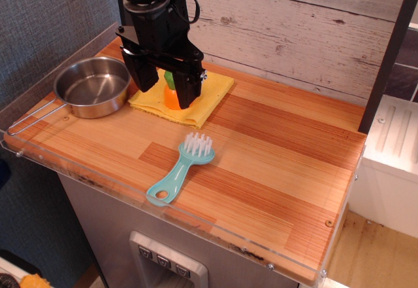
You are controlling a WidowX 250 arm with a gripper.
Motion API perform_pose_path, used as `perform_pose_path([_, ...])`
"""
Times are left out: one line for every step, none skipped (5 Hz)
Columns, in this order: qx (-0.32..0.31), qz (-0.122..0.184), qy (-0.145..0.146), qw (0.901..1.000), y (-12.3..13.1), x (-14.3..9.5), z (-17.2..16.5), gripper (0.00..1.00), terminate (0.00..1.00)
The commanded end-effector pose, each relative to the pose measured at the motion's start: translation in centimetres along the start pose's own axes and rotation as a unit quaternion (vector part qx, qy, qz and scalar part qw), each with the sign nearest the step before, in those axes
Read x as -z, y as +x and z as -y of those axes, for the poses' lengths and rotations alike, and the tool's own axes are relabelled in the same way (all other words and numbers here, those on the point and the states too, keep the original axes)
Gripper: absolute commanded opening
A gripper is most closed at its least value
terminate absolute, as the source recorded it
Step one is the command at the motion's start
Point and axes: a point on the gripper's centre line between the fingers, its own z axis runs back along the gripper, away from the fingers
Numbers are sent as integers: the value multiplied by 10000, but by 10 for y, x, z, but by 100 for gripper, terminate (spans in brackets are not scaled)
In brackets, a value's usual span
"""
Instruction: Put orange and green object in silver pan
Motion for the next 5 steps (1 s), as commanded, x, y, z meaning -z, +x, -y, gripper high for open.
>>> perform_pose_path([0,0,0,10000,0,0,0,100,0])
perform_pose_path([-308,99,111,9994,16,2,-23,100,0])
perform_pose_path([-547,168,101,9983,35,5,-44,100,0])
perform_pose_path([-597,262,207,9977,53,3,-53,100,0])
perform_pose_path([-556,203,212,9980,62,12,-52,100,0])
